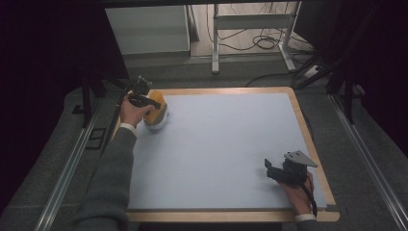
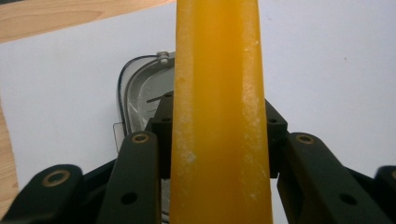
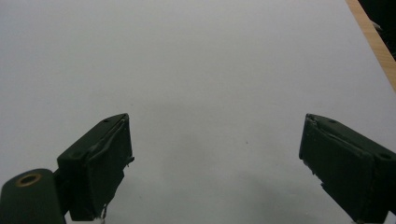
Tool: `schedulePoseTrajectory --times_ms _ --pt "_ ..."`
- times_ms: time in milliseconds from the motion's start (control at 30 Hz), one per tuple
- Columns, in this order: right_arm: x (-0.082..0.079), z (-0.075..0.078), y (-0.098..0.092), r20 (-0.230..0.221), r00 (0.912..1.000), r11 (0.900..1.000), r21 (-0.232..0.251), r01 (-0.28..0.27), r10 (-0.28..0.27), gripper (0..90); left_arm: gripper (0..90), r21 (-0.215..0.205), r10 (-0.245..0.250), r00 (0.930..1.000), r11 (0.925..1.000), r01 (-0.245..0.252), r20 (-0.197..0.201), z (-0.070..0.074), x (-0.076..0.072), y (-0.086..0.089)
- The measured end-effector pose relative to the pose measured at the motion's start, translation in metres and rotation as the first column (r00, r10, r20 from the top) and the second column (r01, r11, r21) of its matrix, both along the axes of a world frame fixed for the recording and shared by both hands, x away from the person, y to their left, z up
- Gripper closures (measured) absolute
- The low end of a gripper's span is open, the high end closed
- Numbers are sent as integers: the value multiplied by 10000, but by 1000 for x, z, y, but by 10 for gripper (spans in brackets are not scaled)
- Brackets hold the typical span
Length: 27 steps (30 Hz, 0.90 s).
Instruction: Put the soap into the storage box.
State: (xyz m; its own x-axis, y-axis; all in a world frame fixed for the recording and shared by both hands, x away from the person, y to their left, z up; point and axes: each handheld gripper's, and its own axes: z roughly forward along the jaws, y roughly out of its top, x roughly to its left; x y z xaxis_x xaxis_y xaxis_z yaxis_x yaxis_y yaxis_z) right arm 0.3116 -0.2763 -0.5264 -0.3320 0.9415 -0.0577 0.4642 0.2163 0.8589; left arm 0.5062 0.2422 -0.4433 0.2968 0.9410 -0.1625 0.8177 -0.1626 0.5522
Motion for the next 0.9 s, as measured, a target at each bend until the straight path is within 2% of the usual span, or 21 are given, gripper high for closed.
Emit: schedulePoseTrajectory --times_ms 233,367,767,900 --pt "0 0 0 6 10000 10000 -1 7 -7 96 611 -90 289 9995 9995 -290 -110 -7 7 1" --pt "0 0 0 1 10000 10000 21 -1 1 96 610 10 430 9989 9991 -430 -206 -13 11 1" --pt "0 0 0 5 10000 10000 21 -6 6 96 609 158 436 9982 9989 -430 -406 -25 16 -3" --pt "0 0 0 -13 10000 10000 41 -13 13 96 595 81 351 9990 9994 -349 -263 -24 14 -3"
